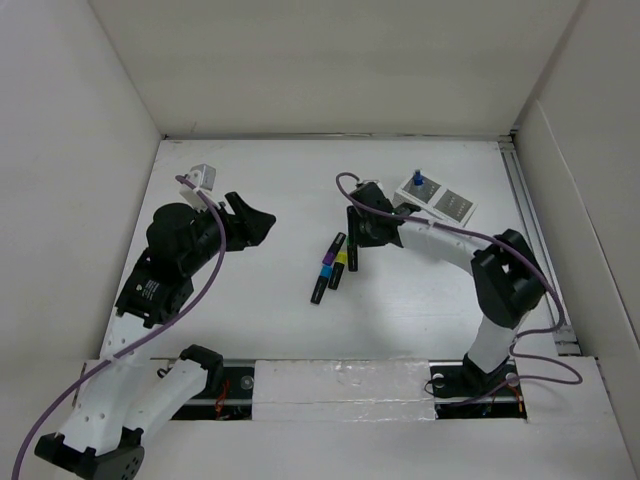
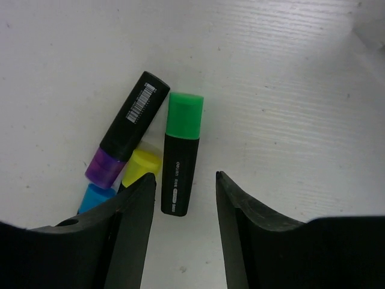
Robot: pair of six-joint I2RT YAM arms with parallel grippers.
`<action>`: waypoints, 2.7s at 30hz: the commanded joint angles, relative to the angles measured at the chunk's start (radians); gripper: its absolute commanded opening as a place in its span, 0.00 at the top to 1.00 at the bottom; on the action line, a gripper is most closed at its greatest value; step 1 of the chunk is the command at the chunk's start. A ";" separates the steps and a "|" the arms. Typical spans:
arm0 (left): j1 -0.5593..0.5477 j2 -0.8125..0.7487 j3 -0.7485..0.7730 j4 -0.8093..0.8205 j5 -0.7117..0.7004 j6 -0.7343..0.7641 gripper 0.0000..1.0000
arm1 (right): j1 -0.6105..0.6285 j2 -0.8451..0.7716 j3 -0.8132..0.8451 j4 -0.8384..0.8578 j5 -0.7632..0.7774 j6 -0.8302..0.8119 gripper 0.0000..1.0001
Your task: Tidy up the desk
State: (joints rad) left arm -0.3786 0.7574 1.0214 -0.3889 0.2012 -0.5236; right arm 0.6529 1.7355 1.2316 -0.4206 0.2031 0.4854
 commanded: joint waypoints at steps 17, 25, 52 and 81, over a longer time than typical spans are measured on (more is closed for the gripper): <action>-0.003 -0.055 -0.035 0.028 -0.006 0.002 0.44 | -0.018 0.271 0.212 -0.061 0.002 -0.001 0.49; -0.003 -0.049 -0.020 0.033 -0.023 0.014 0.44 | -0.039 0.208 0.154 -0.046 0.019 0.010 0.87; -0.003 0.016 0.000 0.071 0.023 0.002 0.45 | -0.573 -0.229 0.089 0.250 0.321 0.022 0.88; -0.003 0.023 -0.006 0.062 -0.006 0.036 0.45 | -0.418 -0.405 -0.084 0.171 0.372 0.038 0.45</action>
State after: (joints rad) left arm -0.3786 0.7963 0.9939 -0.3485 0.2058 -0.5087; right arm 0.2012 1.3972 1.1133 -0.2375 0.5953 0.5228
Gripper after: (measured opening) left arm 0.550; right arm 0.562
